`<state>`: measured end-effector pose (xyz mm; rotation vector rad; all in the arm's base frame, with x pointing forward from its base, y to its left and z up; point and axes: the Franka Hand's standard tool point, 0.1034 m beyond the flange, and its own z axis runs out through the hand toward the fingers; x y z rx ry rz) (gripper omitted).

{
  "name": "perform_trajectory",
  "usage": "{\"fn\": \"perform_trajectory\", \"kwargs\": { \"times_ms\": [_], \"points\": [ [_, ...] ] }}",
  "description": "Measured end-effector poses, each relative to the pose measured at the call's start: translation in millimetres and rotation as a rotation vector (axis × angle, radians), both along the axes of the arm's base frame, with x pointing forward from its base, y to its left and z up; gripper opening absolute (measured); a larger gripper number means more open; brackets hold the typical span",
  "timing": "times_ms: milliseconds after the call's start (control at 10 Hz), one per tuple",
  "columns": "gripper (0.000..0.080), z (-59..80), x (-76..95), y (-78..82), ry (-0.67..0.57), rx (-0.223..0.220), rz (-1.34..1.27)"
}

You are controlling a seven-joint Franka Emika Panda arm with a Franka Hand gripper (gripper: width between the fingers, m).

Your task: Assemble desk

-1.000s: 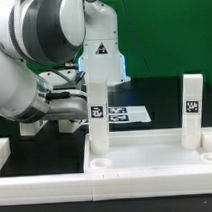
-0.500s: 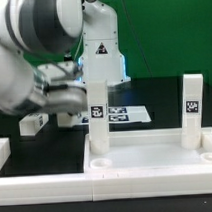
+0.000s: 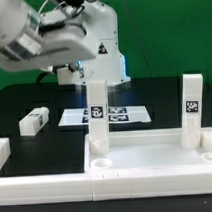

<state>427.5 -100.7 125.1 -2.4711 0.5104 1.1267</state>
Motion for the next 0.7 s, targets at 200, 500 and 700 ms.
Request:
{"fn": "perform_trajectory", "kwargs": {
  "times_ms": [200, 500, 700],
  "points": [
    [0.0291, -2.7, 12.7, 0.5, -0.119, -0.068, -0.006],
    [0.0291, 29.5, 39.3, 67.3, -0.240, -0.209, -0.043],
    [0.0291, 43.1, 66.4, 110.9, -0.315, -0.294, -0.113]
  ]
}}
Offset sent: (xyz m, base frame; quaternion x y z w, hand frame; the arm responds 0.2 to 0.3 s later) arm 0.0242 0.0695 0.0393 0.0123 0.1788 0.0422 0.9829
